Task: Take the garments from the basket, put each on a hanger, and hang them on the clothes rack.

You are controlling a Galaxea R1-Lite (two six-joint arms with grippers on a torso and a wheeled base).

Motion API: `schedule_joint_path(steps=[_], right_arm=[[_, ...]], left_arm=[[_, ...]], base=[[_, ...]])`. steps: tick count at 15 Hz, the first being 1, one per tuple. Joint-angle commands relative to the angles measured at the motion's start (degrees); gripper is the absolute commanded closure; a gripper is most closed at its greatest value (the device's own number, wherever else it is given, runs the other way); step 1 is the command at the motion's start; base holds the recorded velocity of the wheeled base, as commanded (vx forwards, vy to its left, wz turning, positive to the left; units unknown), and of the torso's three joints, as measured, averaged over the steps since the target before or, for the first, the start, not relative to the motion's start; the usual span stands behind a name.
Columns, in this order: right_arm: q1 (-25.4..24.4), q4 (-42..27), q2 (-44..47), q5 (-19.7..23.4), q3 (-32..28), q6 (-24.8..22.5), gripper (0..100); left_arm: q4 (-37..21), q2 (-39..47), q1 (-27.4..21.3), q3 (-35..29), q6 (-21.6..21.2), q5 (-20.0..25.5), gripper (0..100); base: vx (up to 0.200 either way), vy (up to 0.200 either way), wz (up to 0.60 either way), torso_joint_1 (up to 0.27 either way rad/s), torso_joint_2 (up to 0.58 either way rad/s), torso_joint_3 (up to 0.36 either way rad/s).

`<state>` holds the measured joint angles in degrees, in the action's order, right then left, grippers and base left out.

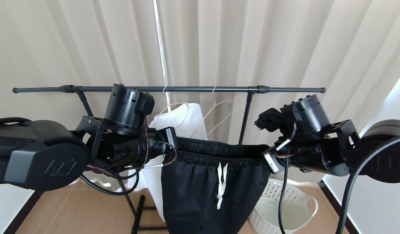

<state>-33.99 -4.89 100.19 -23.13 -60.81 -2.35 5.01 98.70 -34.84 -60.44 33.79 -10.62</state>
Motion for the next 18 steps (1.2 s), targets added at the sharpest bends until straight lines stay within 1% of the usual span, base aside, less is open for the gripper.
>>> schedule_joint_path(steps=[1,3,6,7,12,15,18], right_arm=[[2.35,0.23,1.14,-0.08,-0.28,-0.99,100],[4.10,0.23,1.23,-0.08,-1.16,-0.99,100],[7.00,0.23,1.14,-0.25,-1.95,-1.07,100],[8.67,0.23,1.14,-0.34,-2.47,-1.34,100],[12.63,0.32,1.14,-0.43,-3.62,-2.39,100],[13.77,0.32,1.14,-0.43,-3.88,-2.74,100],[13.77,0.32,1.14,-0.43,-3.79,-2.74,100]], left_arm=[[0.00,0.97,1.27,0.68,-2.42,-2.65,100],[0.26,1.76,1.62,1.64,-4.35,-3.97,100],[0.26,2.03,1.62,2.17,-4.52,-3.97,100],[0.26,2.12,1.79,2.17,-4.61,-4.15,100],[0.61,2.03,2.23,2.96,-5.67,-4.76,100],[0.70,2.03,2.23,3.05,-5.67,-4.67,100],[0.70,2.03,2.23,3.14,-5.67,-4.67,100]], base=[[0.000,0.000,0.00,0.000,0.00,0.000],[0.000,0.000,0.00,0.000,0.00,0.000],[0.000,0.000,0.00,0.000,0.00,0.000],[0.000,0.000,0.00,0.000,0.00,0.000],[0.000,0.000,0.00,0.000,0.00,0.000],[0.000,0.000,0.00,0.000,0.00,0.000],[0.000,0.000,0.00,0.000,0.00,0.000]])
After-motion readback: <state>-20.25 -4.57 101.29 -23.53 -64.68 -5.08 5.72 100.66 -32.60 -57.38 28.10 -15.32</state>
